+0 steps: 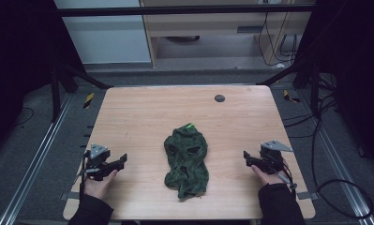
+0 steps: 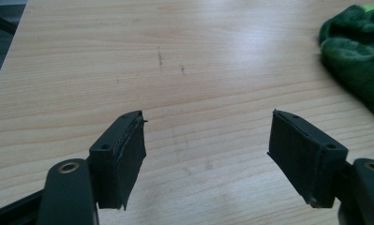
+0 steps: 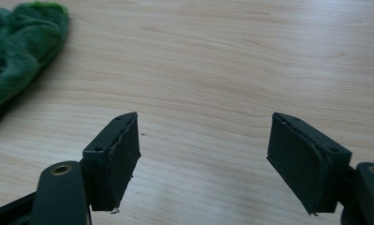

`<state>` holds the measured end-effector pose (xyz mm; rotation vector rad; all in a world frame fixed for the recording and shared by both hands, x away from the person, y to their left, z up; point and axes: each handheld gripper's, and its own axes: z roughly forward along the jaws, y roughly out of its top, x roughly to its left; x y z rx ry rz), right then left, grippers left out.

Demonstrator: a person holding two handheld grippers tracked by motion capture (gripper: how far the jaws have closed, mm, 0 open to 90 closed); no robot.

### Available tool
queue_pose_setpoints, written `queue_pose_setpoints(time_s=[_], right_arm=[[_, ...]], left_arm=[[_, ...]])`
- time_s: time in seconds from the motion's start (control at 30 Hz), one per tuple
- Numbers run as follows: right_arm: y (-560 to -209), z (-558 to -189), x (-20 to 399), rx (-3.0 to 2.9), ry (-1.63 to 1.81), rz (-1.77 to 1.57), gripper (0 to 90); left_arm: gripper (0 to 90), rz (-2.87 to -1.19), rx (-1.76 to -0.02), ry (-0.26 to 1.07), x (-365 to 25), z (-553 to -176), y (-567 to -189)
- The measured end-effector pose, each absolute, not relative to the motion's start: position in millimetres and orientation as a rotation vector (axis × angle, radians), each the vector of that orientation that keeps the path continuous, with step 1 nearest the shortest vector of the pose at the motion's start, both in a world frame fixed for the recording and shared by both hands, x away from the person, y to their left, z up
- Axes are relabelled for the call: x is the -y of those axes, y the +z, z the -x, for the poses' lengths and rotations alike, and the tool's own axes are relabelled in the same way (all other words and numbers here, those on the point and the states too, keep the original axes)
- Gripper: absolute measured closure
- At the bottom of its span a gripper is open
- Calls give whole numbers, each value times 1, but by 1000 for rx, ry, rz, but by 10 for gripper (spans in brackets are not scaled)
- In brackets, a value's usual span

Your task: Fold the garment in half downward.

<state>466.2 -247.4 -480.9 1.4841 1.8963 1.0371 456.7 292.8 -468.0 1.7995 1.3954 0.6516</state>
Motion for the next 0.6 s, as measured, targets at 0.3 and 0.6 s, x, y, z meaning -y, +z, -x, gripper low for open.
queue_pose_setpoints(time_s=[0.3, 0.6], right_arm=[[-468, -462, 241, -1910, 1136, -1464, 343], [-449, -472, 223, -1949, 1177, -1405, 403]], left_arm=[[292, -1832, -1348, 641, -279, -462, -461], [330, -1813, -1302, 635, -270, -478, -439]])
